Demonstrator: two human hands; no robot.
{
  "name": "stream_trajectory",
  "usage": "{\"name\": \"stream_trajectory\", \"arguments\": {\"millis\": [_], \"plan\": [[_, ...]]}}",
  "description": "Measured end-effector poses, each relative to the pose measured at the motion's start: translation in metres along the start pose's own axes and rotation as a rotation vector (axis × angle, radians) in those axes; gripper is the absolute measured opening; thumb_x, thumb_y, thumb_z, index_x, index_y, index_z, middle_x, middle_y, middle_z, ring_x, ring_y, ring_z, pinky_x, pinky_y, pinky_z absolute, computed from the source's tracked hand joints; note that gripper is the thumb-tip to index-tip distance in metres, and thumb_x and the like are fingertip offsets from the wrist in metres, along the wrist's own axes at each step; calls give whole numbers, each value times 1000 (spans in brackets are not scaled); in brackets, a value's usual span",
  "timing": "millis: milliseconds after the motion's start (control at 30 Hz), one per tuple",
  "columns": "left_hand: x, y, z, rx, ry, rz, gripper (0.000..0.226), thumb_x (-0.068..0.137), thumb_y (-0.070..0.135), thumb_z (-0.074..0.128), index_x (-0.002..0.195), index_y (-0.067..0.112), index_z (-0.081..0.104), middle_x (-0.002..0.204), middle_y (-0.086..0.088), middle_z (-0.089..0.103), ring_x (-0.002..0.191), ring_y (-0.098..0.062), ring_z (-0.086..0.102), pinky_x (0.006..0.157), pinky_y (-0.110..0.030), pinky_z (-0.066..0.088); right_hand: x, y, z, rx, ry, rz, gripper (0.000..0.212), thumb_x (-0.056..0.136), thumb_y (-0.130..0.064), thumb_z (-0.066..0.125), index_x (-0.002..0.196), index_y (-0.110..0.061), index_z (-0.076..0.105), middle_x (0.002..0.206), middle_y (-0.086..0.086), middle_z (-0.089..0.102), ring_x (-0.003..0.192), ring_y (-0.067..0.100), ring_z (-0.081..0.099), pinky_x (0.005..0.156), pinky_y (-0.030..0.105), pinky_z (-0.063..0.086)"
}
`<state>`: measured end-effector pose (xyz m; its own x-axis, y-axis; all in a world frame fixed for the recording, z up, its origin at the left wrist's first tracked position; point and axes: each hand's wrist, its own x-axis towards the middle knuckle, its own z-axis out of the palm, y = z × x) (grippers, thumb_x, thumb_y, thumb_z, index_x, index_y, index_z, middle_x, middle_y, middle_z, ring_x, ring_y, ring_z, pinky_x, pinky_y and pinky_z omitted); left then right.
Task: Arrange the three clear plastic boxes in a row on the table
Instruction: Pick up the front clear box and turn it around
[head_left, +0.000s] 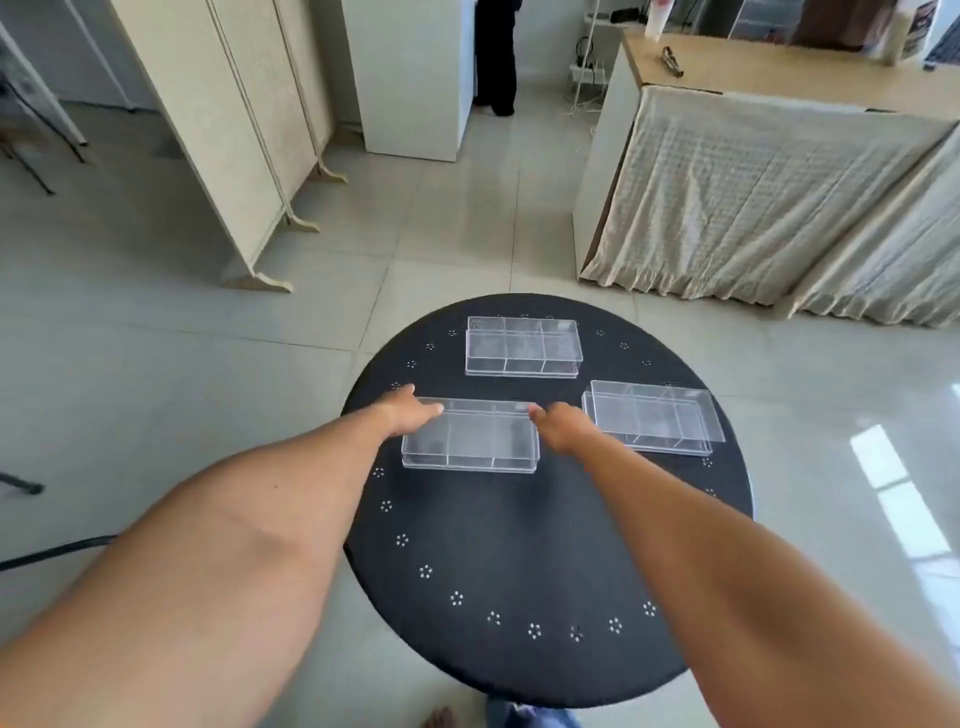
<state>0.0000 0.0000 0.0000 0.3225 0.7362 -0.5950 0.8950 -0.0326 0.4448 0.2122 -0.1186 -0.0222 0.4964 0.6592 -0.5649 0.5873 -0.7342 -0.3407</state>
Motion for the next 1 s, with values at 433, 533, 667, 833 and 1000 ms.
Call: {"name": "stream_trajectory", "arguments": {"millis": [433,533,667,833,1000], "plan": [[14,-26,30,-466,-22,-268,86,85,68,42,153,20,22,158,-1,29,138,-29,39,98,-43,41,34,21,43,271,-97,115,77,83,-72,22,108,-8,56,133,21,56,115,39,57,98,50,49],[16,-28,33,-505,-37,-290,86,83,71,42,151,20,28,157,-1,32,139,-27,39,101,-44,40,34,22,44,292,-88,136,81,87,-71,22,115,-4,58,134,20,54,115,39,57,101,51,47],[17,-24,39,-535,-73,-300,83,83,71,43,148,20,34,155,-3,36,139,-26,39,108,-47,39,32,19,46,311,-93,121,76,86,-70,22,106,-7,60,135,21,53,118,38,55,102,52,46],[18,-23,42,-566,-95,-303,86,84,69,47,149,15,32,157,-6,33,141,-28,37,110,-47,39,27,14,43,385,-128,132,71,93,-60,29,130,-5,56,134,17,52,122,33,51,90,49,54],[21,-30,40,-551,-86,-275,94,76,71,56,147,15,34,155,-8,36,139,-31,39,110,-46,38,26,19,39,506,-138,137,66,92,-60,35,120,-6,60,110,12,57,98,31,59,79,44,58]]}}
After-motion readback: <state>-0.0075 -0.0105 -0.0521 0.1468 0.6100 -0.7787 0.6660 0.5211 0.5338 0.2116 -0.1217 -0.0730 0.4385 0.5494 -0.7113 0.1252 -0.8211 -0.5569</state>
